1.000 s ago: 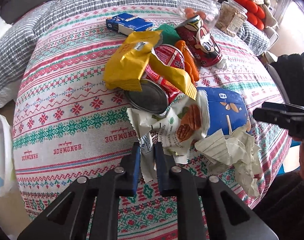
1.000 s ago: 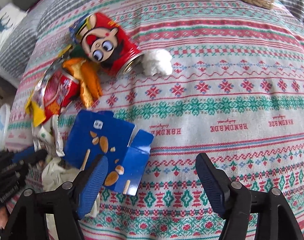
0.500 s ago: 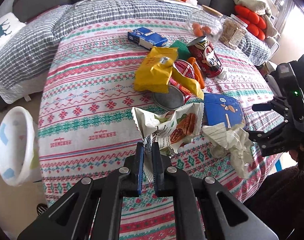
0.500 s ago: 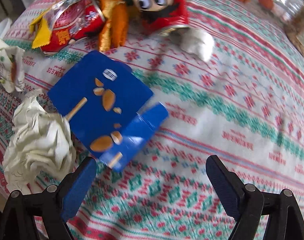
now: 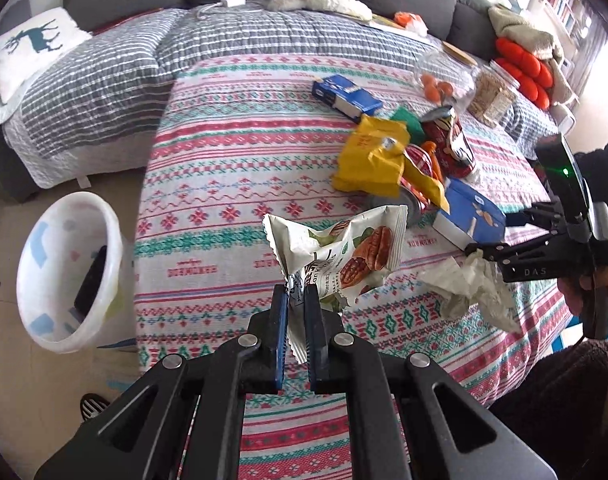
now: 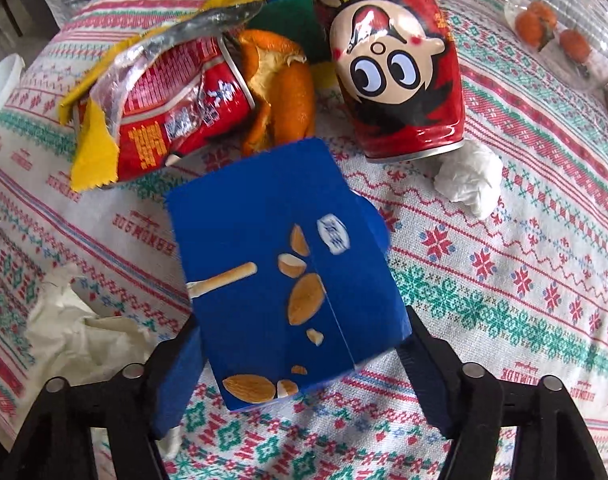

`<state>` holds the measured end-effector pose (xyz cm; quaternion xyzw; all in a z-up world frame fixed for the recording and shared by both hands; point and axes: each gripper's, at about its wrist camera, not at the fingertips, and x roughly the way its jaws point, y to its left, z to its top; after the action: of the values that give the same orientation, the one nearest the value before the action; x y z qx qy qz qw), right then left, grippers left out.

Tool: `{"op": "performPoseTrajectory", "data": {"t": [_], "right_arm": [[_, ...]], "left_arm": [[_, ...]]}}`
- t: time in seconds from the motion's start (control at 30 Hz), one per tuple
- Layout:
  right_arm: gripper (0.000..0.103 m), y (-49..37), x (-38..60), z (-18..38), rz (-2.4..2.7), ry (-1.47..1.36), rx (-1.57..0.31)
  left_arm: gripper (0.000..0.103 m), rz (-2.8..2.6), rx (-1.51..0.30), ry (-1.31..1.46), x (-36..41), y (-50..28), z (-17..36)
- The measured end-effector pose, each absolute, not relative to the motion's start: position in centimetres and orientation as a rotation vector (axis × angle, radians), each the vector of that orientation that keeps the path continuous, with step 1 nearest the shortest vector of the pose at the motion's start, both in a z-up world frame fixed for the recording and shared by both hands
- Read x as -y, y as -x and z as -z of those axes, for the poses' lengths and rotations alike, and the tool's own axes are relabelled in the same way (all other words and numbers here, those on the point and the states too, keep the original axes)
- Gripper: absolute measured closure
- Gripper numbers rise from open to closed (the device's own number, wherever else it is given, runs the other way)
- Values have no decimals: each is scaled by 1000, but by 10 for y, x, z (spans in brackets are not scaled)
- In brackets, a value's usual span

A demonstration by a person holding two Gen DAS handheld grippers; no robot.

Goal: Collect trash
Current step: 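Drop the snack bag into the white bin with the left gripper while the right drops the blue box in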

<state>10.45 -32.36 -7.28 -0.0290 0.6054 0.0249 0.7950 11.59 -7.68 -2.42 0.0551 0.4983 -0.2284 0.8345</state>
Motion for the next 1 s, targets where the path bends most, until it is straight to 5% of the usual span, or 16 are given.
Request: {"op": "performPoseTrajectory", "data": {"t": [0.53, 1.0], "right_arm": [[28, -82, 321, -12, -61, -159, -1038], [28, -135, 222, -16, -210, -145, -981]], "left_arm": [[95, 201, -996, 34, -32, -148, 10], [94, -49, -955, 73, -133, -173, 42]]}}
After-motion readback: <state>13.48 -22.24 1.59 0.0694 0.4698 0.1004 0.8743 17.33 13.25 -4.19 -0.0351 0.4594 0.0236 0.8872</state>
